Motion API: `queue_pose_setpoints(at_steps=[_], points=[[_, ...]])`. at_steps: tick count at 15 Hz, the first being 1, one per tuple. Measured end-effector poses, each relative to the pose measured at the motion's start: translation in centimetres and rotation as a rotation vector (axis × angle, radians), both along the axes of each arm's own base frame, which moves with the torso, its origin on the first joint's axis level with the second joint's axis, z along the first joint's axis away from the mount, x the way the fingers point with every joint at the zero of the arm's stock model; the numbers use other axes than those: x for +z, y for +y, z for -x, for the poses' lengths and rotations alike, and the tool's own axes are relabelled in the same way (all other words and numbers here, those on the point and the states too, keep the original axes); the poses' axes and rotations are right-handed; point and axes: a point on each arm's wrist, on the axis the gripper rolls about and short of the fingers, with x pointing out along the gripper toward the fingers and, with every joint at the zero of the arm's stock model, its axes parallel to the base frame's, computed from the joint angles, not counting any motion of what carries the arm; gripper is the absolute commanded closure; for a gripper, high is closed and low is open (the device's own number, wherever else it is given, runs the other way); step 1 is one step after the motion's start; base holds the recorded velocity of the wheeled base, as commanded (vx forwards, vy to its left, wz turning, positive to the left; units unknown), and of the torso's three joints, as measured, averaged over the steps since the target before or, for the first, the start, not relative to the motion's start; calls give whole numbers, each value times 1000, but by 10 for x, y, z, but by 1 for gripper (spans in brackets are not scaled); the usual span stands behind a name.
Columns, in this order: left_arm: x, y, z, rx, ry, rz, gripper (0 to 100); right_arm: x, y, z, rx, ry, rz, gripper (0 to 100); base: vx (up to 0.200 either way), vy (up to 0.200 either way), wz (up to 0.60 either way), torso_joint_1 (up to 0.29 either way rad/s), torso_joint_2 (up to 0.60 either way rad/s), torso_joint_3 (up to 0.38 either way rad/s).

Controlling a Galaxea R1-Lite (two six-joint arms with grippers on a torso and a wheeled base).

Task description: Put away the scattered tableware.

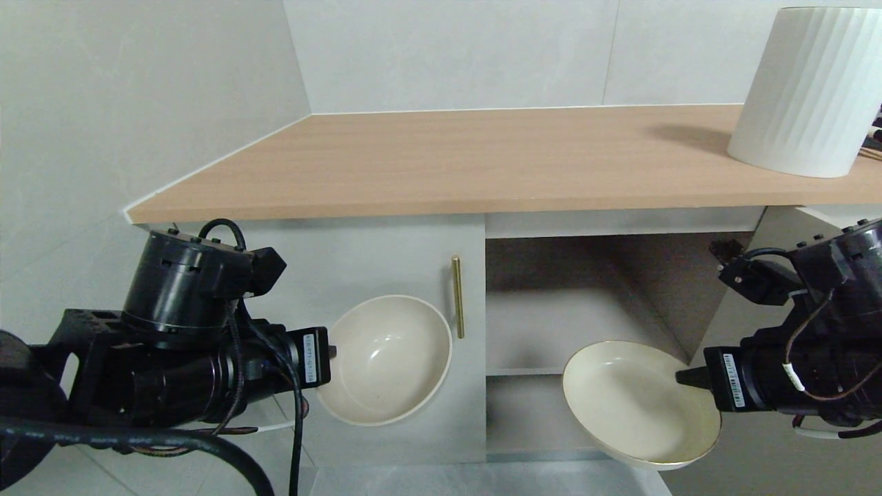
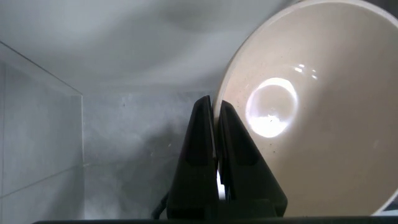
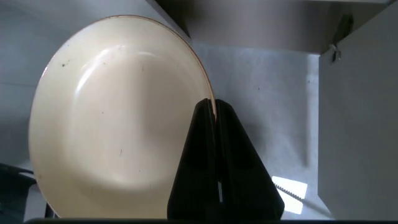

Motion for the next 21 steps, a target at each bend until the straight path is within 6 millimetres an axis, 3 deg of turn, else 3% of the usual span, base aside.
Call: queue_pose_setpoints(at_steps=[6, 10, 14, 21], points=[[0, -6, 3, -26, 1, 0, 100, -16, 12, -25, -9, -3, 6, 100, 0, 0, 0, 0, 0, 0], [-3, -8, 6, -43, 10, -6, 100, -52, 27, -59, -33, 26, 23, 100, 0, 0, 0, 0, 0, 0], [-4, -9, 6, -45, 15, -9, 100, -103, 37, -100, -156, -1, -1, 100, 0, 0, 0, 0, 0, 0], [-8, -11, 4, -46, 27, -18, 100, -174, 32, -144, -297, -100, 5, 100, 0, 0, 0, 0, 0, 0]])
